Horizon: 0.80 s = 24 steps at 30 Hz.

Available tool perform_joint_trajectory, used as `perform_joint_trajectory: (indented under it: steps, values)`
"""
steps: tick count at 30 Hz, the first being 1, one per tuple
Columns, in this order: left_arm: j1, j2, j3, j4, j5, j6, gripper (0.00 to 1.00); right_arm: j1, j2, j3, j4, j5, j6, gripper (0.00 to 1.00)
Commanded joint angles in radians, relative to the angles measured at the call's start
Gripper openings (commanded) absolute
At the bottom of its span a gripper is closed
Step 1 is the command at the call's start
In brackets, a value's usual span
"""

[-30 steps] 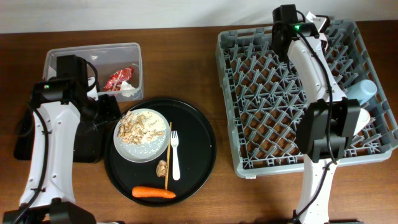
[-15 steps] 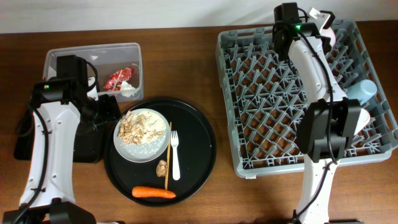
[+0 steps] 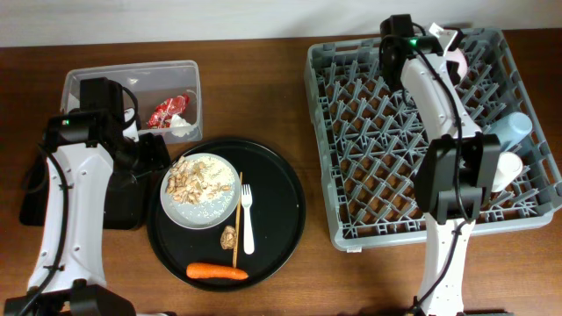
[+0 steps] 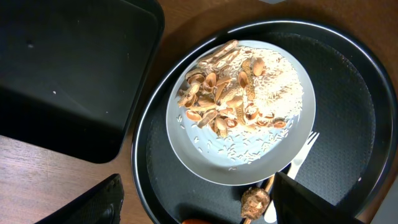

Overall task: Sort waste into correct bins and load items into the dishwasher rack
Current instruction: 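Adjust the pink bowl upright against the rack's back edge with right gripper, then release the bowl and move the right gripper over to the plate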

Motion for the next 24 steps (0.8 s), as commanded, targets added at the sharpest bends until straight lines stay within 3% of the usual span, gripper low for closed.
perform_joint_trajectory:
  steps: [1, 4, 5, 6, 7, 8, 15, 20, 22, 24]
  values:
    - [0.003, 0.002, 0.005, -0.002, -0.014, -0.006, 0.76, 0.032, 0.032, -0.001, -0.047, -0.054, 0.012, 0.08]
    - [0.003, 0.002, 0.005, -0.001, -0.014, -0.006, 0.76, 0.047, 0.032, -0.001, -0.132, -0.113, 0.012, 0.19]
    - [0.003, 0.002, 0.005, -0.001, -0.014, -0.006, 0.76, 0.052, 0.032, 0.0, -0.172, -0.136, 0.012, 0.29]
    - [0.003, 0.002, 0.005, -0.001, -0.014, -0.006, 0.76, 0.057, 0.031, 0.0, -0.219, -0.159, 0.012, 0.52]
    - [0.003, 0.002, 0.005, 0.0, -0.014, -0.006, 0.76, 0.06, 0.025, 0.0, -0.262, -0.166, 0.014, 0.86]
    - [0.003, 0.002, 0.005, -0.001, -0.014, -0.006, 0.76, 0.06, 0.016, 0.001, -0.285, -0.166, 0.028, 0.99]
    - [0.003, 0.002, 0.005, 0.003, -0.014, -0.006, 0.76, 0.056, -0.212, 0.009, -0.316, -0.248, 0.108, 0.99]
    - [0.003, 0.002, 0.005, 0.003, -0.014, -0.006, 0.76, -0.024, -0.367, 0.009, -0.325, -0.508, -0.066, 1.0]
    - [0.003, 0.002, 0.005, 0.006, -0.014, -0.006, 0.76, -0.08, -0.378, 0.009, -0.385, -0.618, -0.088, 0.93]
    - [0.003, 0.002, 0.005, 0.007, -0.014, -0.006, 0.76, -0.137, -0.377, 0.002, -0.477, -0.683, -0.089, 0.77]
